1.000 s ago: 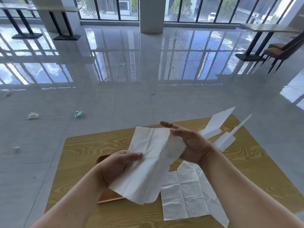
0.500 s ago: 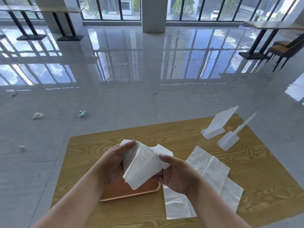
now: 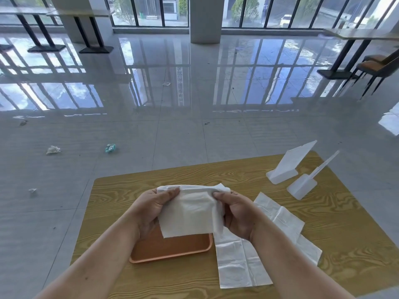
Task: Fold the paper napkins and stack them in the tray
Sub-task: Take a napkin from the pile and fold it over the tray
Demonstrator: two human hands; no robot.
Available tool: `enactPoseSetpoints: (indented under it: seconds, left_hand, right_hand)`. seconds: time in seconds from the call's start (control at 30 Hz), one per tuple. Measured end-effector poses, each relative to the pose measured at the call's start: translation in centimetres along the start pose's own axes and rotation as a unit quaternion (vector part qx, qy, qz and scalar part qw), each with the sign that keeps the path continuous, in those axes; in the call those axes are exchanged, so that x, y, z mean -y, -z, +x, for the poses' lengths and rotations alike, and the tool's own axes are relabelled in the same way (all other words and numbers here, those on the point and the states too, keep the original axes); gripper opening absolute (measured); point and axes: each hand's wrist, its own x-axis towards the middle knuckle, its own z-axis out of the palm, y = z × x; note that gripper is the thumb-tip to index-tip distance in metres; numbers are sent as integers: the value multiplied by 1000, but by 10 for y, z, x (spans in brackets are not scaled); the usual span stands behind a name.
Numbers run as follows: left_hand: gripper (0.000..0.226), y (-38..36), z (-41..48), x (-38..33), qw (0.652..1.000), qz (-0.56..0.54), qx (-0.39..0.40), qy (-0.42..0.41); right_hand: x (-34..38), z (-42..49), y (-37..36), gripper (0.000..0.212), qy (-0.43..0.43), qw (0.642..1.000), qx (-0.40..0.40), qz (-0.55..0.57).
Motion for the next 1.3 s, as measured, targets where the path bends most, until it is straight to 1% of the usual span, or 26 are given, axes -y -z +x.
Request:
enactPoseSetpoints:
  seconds: [0.07,0.13,0.23,0.33,0.37,0.43,0.5,0.57,0.6,0.67,0.73,0.77,0.8,0.83,0.87,0.9,0.93,0.97,1.0,1.03,1.07,1.13,1.2,1.23,1.3]
  left_hand:
    - [33,5,-1,-1,1000,28,2,4]
    - [28,12,-1,-2,999,36,9,3]
    - [28,16,-3,-4,998,57,17,-15]
    - [30,15,-3,-5,998,46,15,-42]
    - [30,15,-4,-6,997,61,9,-50]
    - [31,15,-4,-10,987,142,7,-68]
    - [35,15,-7,-15,972,218,23,-85]
    - [37,16,-8,-20,962,254,28,-96]
    - [41,16,-9,-22,958,266,27,-101]
    - [60,14,-9,-26,952,285,32,-106]
    - [79,11,-8,-29,950,291,27,-110]
    - [83,10,-8,-30,946,301,18,-120]
    - [83,9,-8,-31,938,317,6,-137]
    - [79,8,-8,-32,925,344,-5,-163]
    - [71,7,-9,-32,903,382,-17,-195]
    - [61,7,-9,-33,875,429,-29,-225]
    - [53,5,-10,-34,845,471,-40,-249]
    - [46,3,-11,-34,820,503,-54,-269]
    - [36,-1,-12,-35,802,518,-73,-288]
    - [24,-4,-11,-35,792,521,-91,-304]
    - [19,-7,-10,-35,790,515,-102,-316]
    - [28,-14,-11,-36,793,507,-111,-321]
    - [28,-20,-13,-39,805,493,-98,-315]
    - [29,-24,-14,-42,815,482,-87,-310]
    - [36,-32,-16,-48,832,463,-53,-301]
  right_hand:
    - [5,3,6,36,3,999,-42,-8]
    - [10,2,12,35,7,998,-58,-34]
    - [14,2,21,30,14,997,-56,-55]
    - [18,2,22,36,39,997,-40,-60]
    - [19,2,22,37,47,996,-35,-70]
    - [21,0,23,39,61,990,-27,-126]
    - [24,-5,24,50,76,976,-11,-206]
    - [28,-10,25,59,85,961,1,-263]
    - [29,-12,26,59,85,956,3,-282]
    - [31,-14,27,58,89,944,-5,-319]
    - [30,-14,29,57,104,927,-27,-359]
    - [30,-15,29,57,118,918,-42,-376]
    - [29,-16,29,57,139,906,-59,-396]
    - [28,-18,27,57,166,888,-75,-423]
    - [29,-21,24,58,193,864,-87,-457]
    - [29,-23,22,60,214,842,-93,-487]
    - [28,-24,23,61,227,826,-97,-506]
    - [28,-24,24,61,234,819,-100,-513]
    - [28,-24,25,58,236,819,-106,-513]
    - [28,-25,24,55,234,825,-110,-503]
    - [27,-26,24,51,226,837,-111,-486]
    - [27,-29,22,37,207,872,-100,-433]
    - [29,-31,19,24,200,907,-86,-362]
    - [30,-30,17,29,192,921,-73,-332]
    - [32,-28,11,61,155,931,-35,-329]
